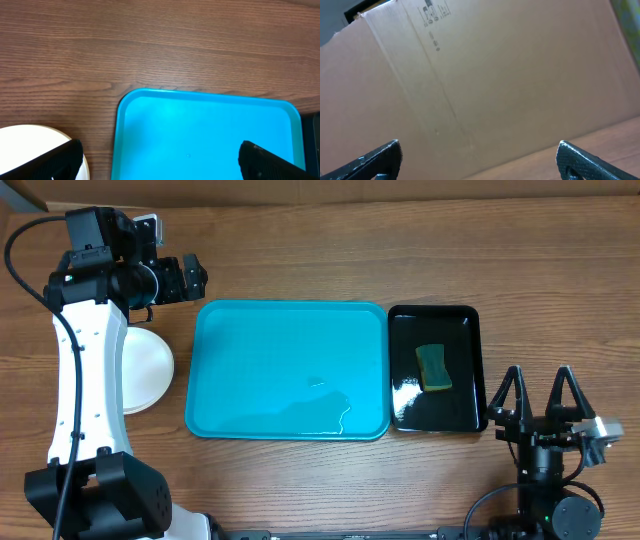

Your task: Clean dirty plates on tray and stack at the side

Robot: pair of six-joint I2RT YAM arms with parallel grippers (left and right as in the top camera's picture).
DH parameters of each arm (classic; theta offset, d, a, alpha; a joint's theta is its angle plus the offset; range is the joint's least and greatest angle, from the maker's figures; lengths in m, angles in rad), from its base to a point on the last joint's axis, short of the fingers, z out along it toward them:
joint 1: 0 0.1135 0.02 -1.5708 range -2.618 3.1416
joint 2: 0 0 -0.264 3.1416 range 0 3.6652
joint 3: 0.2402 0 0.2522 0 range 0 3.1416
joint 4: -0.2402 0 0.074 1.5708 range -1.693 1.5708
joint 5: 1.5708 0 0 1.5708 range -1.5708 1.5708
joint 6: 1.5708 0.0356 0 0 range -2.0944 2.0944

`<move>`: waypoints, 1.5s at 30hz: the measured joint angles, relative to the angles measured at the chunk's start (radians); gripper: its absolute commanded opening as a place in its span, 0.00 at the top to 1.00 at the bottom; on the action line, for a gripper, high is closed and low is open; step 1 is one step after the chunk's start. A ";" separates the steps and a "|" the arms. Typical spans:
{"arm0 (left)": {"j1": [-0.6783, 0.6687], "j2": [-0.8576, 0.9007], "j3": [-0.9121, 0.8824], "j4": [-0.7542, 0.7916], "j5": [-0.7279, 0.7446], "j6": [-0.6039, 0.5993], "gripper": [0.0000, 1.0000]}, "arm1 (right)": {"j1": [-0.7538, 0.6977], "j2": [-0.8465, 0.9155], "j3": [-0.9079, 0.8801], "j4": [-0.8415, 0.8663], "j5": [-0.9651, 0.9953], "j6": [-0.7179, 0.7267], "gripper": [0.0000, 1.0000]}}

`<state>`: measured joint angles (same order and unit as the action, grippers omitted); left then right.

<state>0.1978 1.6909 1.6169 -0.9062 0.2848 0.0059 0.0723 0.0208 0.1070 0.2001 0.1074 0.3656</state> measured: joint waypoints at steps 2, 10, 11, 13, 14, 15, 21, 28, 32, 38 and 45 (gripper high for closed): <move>0.000 0.000 0.000 0.000 0.000 0.000 0.01 | 0.000 -0.006 -0.022 0.001 -0.002 0.000 0.00; 0.000 0.000 0.000 0.000 0.000 0.000 0.00 | 0.000 -0.006 -0.081 -0.065 -0.024 0.000 0.00; 0.000 0.000 0.000 0.000 0.000 0.000 0.00 | 0.000 -0.007 -0.085 -0.092 -0.026 0.000 0.00; 0.000 0.000 0.000 0.000 0.000 0.000 0.00 | -0.001 -0.007 -0.089 -0.133 -0.030 0.000 0.00; 0.000 0.000 0.000 0.000 0.000 0.000 0.00 | 0.000 -0.007 -0.089 -0.148 -0.031 0.000 0.00; 0.000 0.000 0.000 0.000 0.000 0.000 0.00 | 0.000 -0.007 -0.089 -0.165 -0.033 -0.002 0.00; 0.000 0.000 0.000 0.000 0.000 0.000 0.00 | 0.000 -0.007 -0.089 -0.286 -0.055 -0.101 0.00; 0.000 0.000 0.000 0.000 0.000 0.000 0.00 | -0.001 -0.007 -0.089 -0.290 -0.105 -0.310 0.00; 0.000 0.000 0.000 0.000 0.000 0.000 0.00 | -0.001 -0.007 -0.089 -0.290 -0.111 -0.371 0.00; 0.000 0.000 0.000 0.000 0.000 0.000 0.00 | -0.001 -0.007 -0.089 -0.290 -0.111 -0.401 0.00; 0.000 0.000 0.000 0.000 0.000 0.000 0.00 | -0.001 -0.007 -0.089 -0.290 -0.111 -0.411 0.00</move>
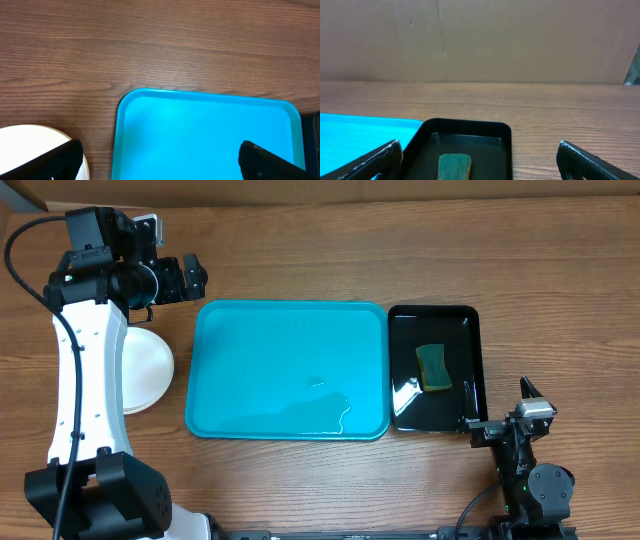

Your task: Clean dirty plates on tray and stack at the side

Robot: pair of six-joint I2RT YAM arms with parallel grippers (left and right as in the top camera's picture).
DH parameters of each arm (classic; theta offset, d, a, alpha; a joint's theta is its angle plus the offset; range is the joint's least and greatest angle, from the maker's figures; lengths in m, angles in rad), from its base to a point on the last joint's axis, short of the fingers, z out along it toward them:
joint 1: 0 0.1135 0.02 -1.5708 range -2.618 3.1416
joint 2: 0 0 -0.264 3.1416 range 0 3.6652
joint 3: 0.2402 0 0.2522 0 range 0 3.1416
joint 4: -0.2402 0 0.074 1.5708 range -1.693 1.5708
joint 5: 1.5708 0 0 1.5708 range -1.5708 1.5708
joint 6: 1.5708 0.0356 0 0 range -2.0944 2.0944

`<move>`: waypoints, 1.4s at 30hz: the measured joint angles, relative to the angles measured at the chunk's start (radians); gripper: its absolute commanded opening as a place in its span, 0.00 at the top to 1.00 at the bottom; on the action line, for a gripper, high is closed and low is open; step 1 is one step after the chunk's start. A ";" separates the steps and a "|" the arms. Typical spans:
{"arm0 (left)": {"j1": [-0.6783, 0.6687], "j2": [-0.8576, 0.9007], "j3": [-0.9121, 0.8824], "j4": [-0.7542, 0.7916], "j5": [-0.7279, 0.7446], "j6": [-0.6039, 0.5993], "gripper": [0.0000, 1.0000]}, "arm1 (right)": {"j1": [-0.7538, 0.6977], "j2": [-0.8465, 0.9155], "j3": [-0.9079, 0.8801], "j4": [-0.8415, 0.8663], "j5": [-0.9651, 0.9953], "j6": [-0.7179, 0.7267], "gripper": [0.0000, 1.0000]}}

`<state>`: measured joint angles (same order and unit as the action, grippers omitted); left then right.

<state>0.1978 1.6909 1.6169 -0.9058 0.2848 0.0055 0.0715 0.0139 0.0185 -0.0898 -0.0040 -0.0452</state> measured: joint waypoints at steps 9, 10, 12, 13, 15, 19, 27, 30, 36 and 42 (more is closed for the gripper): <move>0.000 0.000 0.000 0.000 0.000 0.000 0.00 | 0.000 0.000 0.000 0.000 0.000 -0.004 0.00; 0.000 0.000 0.000 0.000 0.000 0.000 0.00 | 0.000 0.000 0.000 0.000 0.000 -0.003 0.00; 0.000 0.000 0.000 0.000 0.000 0.000 0.00 | 0.000 0.000 0.000 0.000 0.000 -0.004 0.00; 0.000 0.000 0.000 0.000 0.000 0.000 0.00 | 0.000 0.000 0.000 0.000 0.000 -0.004 0.00; 0.000 0.000 0.000 0.000 0.000 0.000 0.00 | 0.000 0.000 0.000 0.000 0.000 -0.003 0.00; 0.000 0.000 0.000 -0.001 0.000 0.000 0.00 | 0.000 0.000 0.000 0.000 0.000 -0.003 0.00; -0.020 -0.153 -0.014 -0.008 -0.007 0.000 0.00 | 0.000 0.000 0.000 0.000 0.000 -0.004 0.00; -0.024 -0.319 -0.013 -0.006 -0.007 0.000 0.00 | 0.000 0.000 0.000 0.000 0.000 -0.004 0.00; -0.031 -0.665 -0.013 -0.004 -0.008 0.000 0.00 | 0.000 0.000 0.000 0.000 0.000 -0.004 0.00; -0.095 -0.918 -0.103 0.000 -0.006 0.000 0.00 | 0.000 0.000 0.000 0.000 0.000 -0.004 0.00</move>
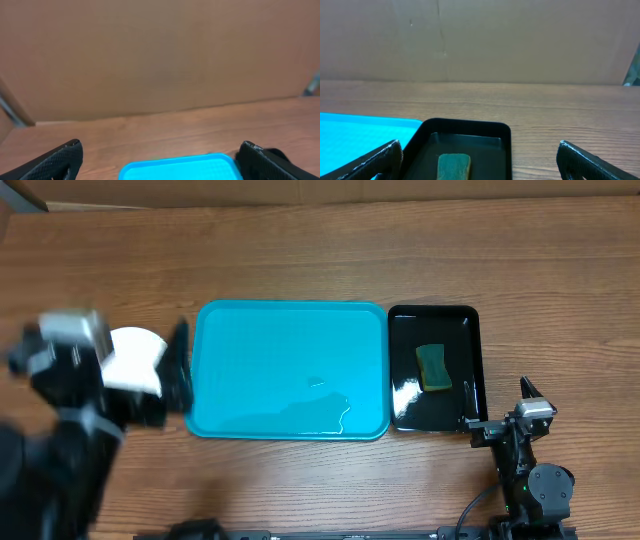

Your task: Clean dirty plates on tray and stack at the side

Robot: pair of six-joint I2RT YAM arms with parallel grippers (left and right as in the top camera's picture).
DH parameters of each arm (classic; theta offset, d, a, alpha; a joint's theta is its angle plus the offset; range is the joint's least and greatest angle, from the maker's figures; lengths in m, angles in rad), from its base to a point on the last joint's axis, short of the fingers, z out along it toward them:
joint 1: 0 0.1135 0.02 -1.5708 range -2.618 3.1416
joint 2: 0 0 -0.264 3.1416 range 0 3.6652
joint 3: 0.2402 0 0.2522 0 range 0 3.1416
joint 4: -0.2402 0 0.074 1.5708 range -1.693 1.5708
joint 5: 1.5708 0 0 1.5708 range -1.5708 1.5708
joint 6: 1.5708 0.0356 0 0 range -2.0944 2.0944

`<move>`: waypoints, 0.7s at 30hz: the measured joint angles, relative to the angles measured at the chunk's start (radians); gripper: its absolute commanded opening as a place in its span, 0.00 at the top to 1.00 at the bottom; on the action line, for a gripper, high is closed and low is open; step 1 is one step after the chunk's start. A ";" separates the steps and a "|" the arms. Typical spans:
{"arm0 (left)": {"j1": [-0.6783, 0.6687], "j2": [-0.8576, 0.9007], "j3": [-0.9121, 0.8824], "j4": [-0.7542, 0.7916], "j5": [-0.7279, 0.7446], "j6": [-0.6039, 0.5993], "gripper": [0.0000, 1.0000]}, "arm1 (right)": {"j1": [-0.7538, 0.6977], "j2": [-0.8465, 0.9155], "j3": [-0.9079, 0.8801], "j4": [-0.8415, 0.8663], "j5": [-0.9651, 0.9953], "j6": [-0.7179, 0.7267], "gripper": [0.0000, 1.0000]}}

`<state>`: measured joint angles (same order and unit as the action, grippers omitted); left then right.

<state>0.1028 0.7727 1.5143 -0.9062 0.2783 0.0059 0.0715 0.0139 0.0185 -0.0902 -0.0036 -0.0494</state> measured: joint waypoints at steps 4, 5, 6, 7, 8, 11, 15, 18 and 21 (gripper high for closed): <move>-0.024 -0.154 -0.172 -0.006 0.000 0.000 0.00 | 0.000 0.000 0.000 0.000 0.000 0.000 0.00; -0.025 -0.197 -0.232 -0.007 -0.001 0.000 0.00 | 0.000 0.000 0.000 0.000 0.000 0.000 0.00; -0.025 -0.226 -0.275 -0.015 -0.001 0.000 0.00 | 0.000 0.000 0.000 0.000 0.000 0.000 0.00; -0.025 -0.256 -0.320 -0.023 -0.002 0.000 0.00 | 0.000 0.000 0.000 0.001 0.000 0.000 0.00; -0.025 -0.291 -0.371 -0.038 -0.003 0.000 0.00 | 0.000 0.000 0.000 0.000 0.000 0.000 0.00; -0.025 -0.397 -0.537 -0.079 -0.011 0.000 0.00 | 0.000 0.000 0.000 0.000 -0.001 0.000 0.00; -0.025 -0.504 -0.710 -0.034 -0.029 -0.003 0.00 | 0.000 0.000 0.000 0.000 0.000 0.000 0.00; -0.025 -0.575 -0.837 0.140 -0.035 -0.038 0.00 | 0.000 0.000 0.000 0.000 -0.001 0.000 0.00; -0.025 -0.632 -0.934 0.374 -0.038 -0.091 0.00 | 0.000 0.000 0.000 0.000 0.000 0.000 0.00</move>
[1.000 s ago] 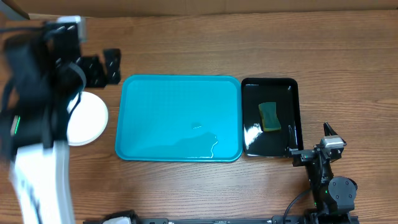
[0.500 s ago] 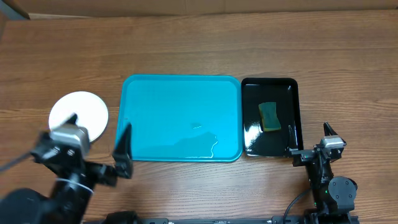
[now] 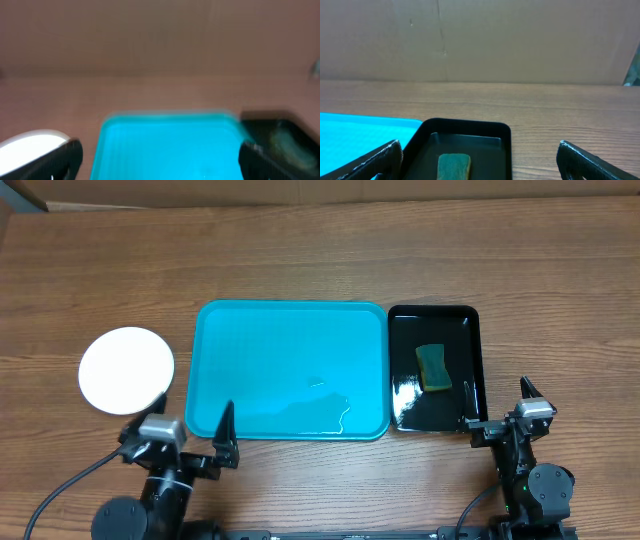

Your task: Clean dirty plates on tray and stack at the side

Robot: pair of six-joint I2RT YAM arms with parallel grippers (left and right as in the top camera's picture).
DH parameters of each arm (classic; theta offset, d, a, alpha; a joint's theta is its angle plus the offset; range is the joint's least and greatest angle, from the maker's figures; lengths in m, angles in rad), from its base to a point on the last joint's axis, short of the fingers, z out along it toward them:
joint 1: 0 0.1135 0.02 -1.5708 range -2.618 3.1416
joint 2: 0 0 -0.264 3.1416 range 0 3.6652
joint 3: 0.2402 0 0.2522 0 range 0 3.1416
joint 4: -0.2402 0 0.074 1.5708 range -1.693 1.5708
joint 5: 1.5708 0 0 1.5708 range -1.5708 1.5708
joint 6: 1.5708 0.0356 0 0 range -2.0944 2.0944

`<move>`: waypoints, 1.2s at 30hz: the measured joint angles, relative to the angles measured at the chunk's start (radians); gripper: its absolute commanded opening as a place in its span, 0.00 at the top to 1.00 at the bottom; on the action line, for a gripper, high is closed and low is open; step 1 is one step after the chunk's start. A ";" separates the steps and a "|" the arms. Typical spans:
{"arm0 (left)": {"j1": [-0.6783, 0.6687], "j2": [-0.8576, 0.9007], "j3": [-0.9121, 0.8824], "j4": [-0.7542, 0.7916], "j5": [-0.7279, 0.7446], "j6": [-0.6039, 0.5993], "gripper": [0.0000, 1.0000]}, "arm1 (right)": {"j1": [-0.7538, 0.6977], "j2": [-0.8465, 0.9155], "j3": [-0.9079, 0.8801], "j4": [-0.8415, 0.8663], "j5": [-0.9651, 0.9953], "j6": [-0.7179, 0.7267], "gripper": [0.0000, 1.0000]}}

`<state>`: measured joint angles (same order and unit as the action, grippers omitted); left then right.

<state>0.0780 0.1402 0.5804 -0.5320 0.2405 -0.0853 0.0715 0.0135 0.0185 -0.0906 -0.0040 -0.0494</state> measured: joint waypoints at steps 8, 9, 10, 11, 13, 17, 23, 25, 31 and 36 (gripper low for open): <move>-0.019 -0.127 -0.226 0.704 -0.006 -0.096 0.00 | 0.000 0.000 0.000 0.000 0.000 0.000 0.00; -0.019 -0.127 -0.252 0.750 -0.007 -0.099 0.00 | 0.000 0.000 0.000 0.000 0.000 0.000 0.00; -0.019 -0.127 -0.274 0.776 -0.010 -0.100 0.00 | 0.000 0.000 0.000 0.001 0.000 0.000 0.00; -0.020 -0.127 -0.301 0.796 -0.016 -0.100 0.00 | 0.000 0.000 0.000 0.000 0.000 0.000 0.00; -0.019 -0.127 -0.352 0.802 -0.029 -0.101 0.00 | 0.000 0.000 0.000 0.000 0.000 0.000 0.00; -0.020 -0.127 -0.472 0.803 -0.067 -0.108 0.00 | 0.000 0.000 0.000 0.000 0.000 0.000 0.00; -0.020 -0.127 -0.572 0.739 -0.122 -0.150 0.00 | 0.000 0.000 0.000 0.001 0.000 0.000 0.00; -0.020 -0.127 -0.572 0.708 -0.147 -0.156 0.00 | 0.000 0.000 0.000 0.000 0.000 0.000 0.00; -0.019 -0.127 -0.572 0.500 -0.228 -0.171 0.00 | 0.000 0.000 0.000 0.001 0.000 0.000 0.00; -0.021 -0.127 -0.572 0.455 -0.242 -0.134 0.00 | 0.000 0.000 0.000 0.000 0.000 0.000 0.00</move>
<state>0.0574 0.0132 0.0082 -0.0772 -0.0013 -0.2188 0.0715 0.0135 0.0185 -0.0902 -0.0040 -0.0498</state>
